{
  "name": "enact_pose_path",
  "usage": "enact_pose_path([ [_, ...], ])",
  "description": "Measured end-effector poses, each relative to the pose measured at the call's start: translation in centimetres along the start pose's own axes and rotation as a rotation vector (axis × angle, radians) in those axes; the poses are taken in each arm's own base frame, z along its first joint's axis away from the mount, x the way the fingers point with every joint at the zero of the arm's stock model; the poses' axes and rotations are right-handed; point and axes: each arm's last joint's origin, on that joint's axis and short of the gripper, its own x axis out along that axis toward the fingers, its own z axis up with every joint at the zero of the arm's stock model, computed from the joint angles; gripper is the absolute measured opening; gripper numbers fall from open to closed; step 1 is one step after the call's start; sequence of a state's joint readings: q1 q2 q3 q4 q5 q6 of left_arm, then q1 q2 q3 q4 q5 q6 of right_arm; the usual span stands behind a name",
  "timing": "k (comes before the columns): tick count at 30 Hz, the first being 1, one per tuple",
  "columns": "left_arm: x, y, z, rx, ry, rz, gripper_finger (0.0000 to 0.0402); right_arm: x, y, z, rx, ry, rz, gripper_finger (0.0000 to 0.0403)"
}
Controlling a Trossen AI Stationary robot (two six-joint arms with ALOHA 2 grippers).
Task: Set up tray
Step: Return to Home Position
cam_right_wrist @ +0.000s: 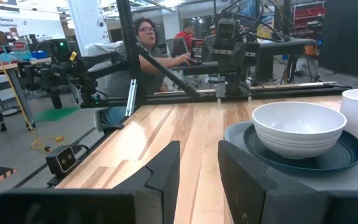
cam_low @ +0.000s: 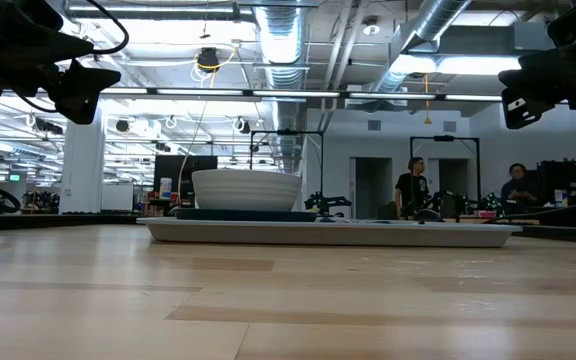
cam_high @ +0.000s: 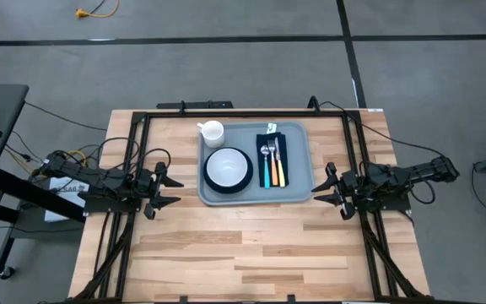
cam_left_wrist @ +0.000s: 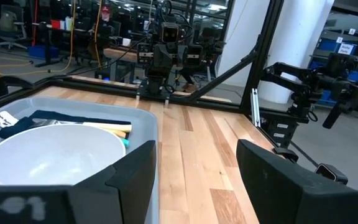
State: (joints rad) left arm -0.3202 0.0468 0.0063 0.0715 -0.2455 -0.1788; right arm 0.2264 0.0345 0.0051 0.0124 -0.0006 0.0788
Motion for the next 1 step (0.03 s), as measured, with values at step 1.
enact_pose_path([
  [1, 0.0, 0.0, 0.0, -0.001, 0.0, 0.0, 0.0213, 0.0, 0.0, 0.0, 0.0, 0.0, 0.0, 0.0102],
])
